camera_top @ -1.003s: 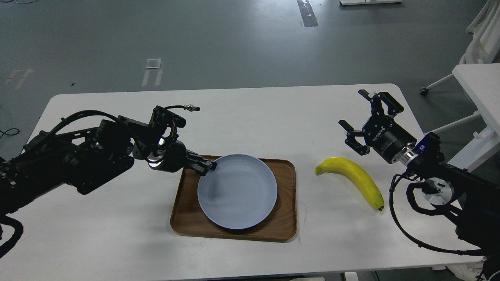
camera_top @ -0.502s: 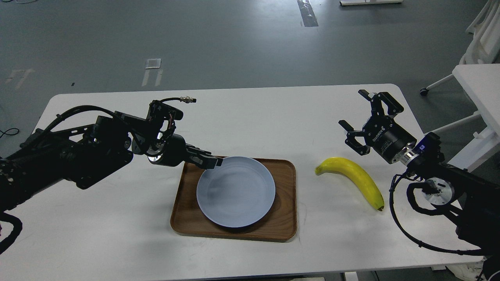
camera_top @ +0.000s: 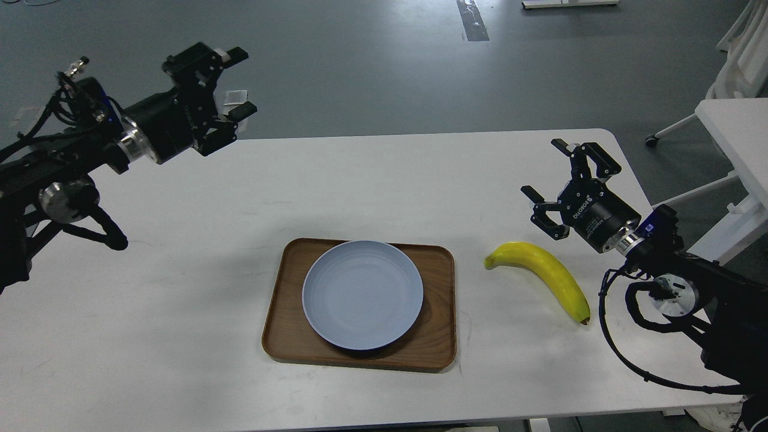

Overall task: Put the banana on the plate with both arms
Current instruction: 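Release the plate and lift the left gripper away, then lower the right gripper onto the yellow banana and close it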

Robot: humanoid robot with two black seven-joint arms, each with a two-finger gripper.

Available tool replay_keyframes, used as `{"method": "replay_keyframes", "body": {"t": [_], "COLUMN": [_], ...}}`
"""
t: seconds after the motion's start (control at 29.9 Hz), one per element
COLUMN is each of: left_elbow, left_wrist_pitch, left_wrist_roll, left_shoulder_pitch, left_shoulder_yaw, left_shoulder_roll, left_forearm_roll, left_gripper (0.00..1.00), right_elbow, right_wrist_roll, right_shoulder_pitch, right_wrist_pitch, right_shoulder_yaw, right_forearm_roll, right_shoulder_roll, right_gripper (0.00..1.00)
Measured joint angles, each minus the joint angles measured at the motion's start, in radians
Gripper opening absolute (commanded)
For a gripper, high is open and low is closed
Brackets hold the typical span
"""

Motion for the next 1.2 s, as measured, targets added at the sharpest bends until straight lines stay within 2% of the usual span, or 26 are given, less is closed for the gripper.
{"method": "replay_keyframes", "body": {"t": [0.13, 0.3, 0.47, 0.6, 0.74, 0.9, 1.07, 1.2], "left_elbow": [0.007, 0.015, 0.047, 0.069, 0.073, 0.071, 0.064, 0.060], "left_wrist_pitch": [0.000, 0.000, 0.000, 0.000, 0.000, 0.000, 0.000, 0.000], "left_wrist_roll": [0.000, 0.000, 0.000, 0.013, 0.025, 0.027, 0.027, 0.027], "left_shoulder_pitch": [0.134, 0.320, 0.379, 0.395, 0.397, 0.398, 0.397, 0.396], "left_shoulder_yaw": [-0.109, -0.316, -0.374, -0.378, -0.379, -0.382, -0.382, -0.382], "left_shoulder_roll": [0.024, 0.020, 0.001, -0.011, -0.019, -0.020, -0.013, -0.008], "left_forearm_roll": [-0.055, -0.076, -0.077, -0.077, -0.076, -0.076, -0.075, -0.075], "left_gripper": [0.99, 0.99, 1.00, 0.99, 0.99, 1.00, 0.99, 0.99], "right_elbow": [0.002, 0.015, 0.093, 0.173, 0.225, 0.250, 0.249, 0.240], "right_wrist_roll": [0.000, 0.000, 0.000, 0.000, 0.000, 0.000, 0.000, 0.000], "right_shoulder_pitch": [-0.002, 0.008, 0.043, 0.126, 0.301, 0.641, 0.875, 0.950], "right_wrist_pitch": [0.000, 0.000, 0.000, 0.000, 0.000, 0.000, 0.000, 0.000], "right_shoulder_yaw": [0.000, -0.032, -0.085, -0.157, -0.300, -0.638, -0.937, -1.103], "right_forearm_roll": [-0.001, -0.002, -0.014, -0.125, -0.338, -0.617, -0.844, -1.016], "right_shoulder_roll": [0.003, -0.024, -0.095, -0.180, -0.260, -0.281, -0.200, -0.132], "right_gripper": [1.00, 1.00, 1.00, 1.00, 1.00, 1.00, 1.00, 1.00]}}
